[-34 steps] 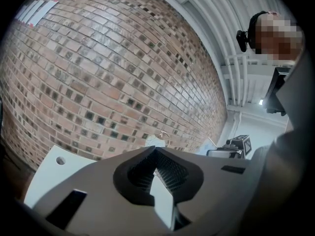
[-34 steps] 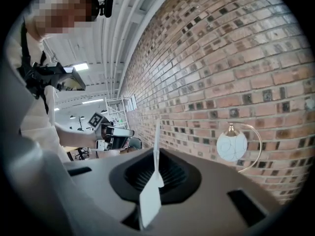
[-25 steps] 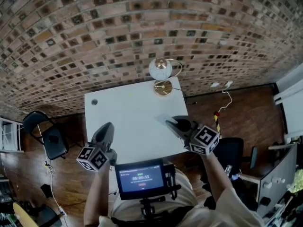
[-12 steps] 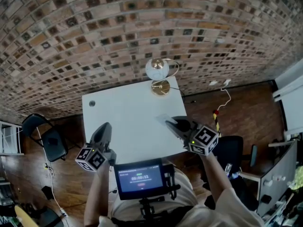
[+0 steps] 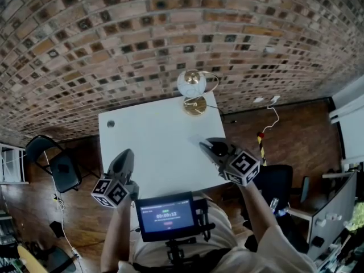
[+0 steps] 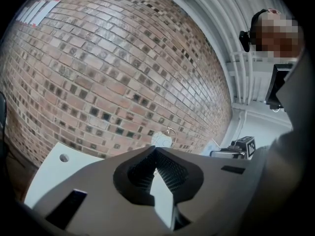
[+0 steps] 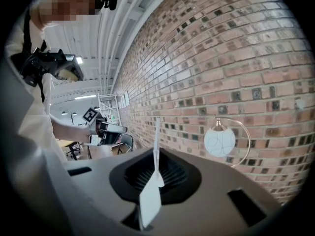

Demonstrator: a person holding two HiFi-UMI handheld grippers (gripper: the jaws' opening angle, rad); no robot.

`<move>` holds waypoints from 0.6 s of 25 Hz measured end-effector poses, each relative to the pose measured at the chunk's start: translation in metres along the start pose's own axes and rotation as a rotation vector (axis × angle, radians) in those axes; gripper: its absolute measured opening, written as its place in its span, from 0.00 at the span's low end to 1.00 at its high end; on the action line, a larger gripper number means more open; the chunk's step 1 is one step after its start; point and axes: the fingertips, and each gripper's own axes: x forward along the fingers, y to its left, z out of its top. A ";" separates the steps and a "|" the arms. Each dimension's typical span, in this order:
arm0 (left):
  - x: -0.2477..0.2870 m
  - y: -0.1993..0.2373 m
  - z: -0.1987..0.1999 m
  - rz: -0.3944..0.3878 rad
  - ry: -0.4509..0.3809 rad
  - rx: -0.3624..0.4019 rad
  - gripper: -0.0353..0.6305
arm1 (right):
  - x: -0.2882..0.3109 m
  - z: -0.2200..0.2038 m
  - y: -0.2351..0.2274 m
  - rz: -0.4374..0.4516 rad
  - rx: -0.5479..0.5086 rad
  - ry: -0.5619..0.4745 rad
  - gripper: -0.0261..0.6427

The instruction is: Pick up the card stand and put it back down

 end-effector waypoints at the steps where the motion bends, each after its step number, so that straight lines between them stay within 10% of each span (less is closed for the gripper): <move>1: 0.001 0.000 0.001 -0.003 -0.003 0.000 0.05 | 0.003 -0.002 -0.003 -0.006 -0.005 0.003 0.07; 15: 0.012 0.033 -0.019 0.054 0.075 0.040 0.05 | 0.060 -0.046 -0.040 -0.059 -0.045 0.079 0.07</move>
